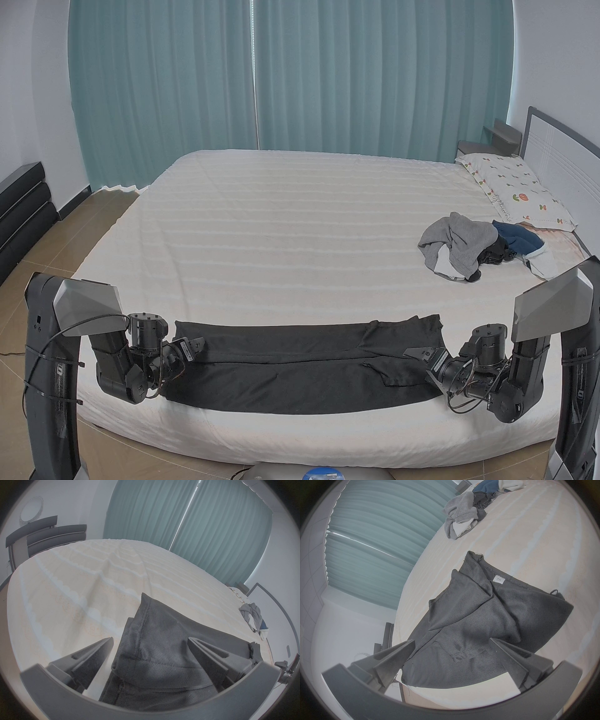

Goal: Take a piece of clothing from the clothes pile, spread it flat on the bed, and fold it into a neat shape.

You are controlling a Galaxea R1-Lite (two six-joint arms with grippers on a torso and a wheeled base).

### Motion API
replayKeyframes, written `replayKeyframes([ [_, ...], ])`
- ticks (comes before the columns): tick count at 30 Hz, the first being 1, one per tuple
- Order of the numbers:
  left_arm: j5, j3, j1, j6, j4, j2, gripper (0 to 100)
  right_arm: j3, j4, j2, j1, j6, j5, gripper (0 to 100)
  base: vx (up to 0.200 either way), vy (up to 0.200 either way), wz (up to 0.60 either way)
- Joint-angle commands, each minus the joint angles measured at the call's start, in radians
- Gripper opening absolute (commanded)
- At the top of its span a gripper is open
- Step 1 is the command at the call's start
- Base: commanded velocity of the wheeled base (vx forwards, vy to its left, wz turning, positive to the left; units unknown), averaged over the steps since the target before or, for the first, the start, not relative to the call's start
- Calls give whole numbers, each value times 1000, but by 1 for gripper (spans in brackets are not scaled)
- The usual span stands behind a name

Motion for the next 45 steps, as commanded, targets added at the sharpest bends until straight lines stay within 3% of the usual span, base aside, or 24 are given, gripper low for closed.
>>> replayKeyframes([
  [1, 0, 3, -1, 0, -1, 7, 100, 0, 0, 6, 1, 0, 0, 100, 0, 0, 0],
  [10, 5, 9, -21, 2, -1, 5, 100, 0, 0, 4, 1, 0, 1, 100, 0, 0, 0],
  [11, 8, 11, -23, 2, -1, 4, 0, 1, 0, 6, 1, 0, 0, 100, 0, 0, 0],
  [26, 17, 25, -12, -9, -5, -19, 0, 0, 0, 3, 0, 0, 1, 100, 0, 0, 0],
  [35, 17, 66, -15, -11, -83, -29, 0, -14, 0, -25, -49, 9, 14, 100, 0, 0, 0],
  [41, 22, 55, -18, -31, -84, -27, 0, -57, 15, -56, -135, 7, 18, 100, -33, 0, 0],
  [45, 25, 49, -20, -47, -83, -29, 0, -94, 57, -71, -232, 9, 69, 100, -200, 0, 0],
])
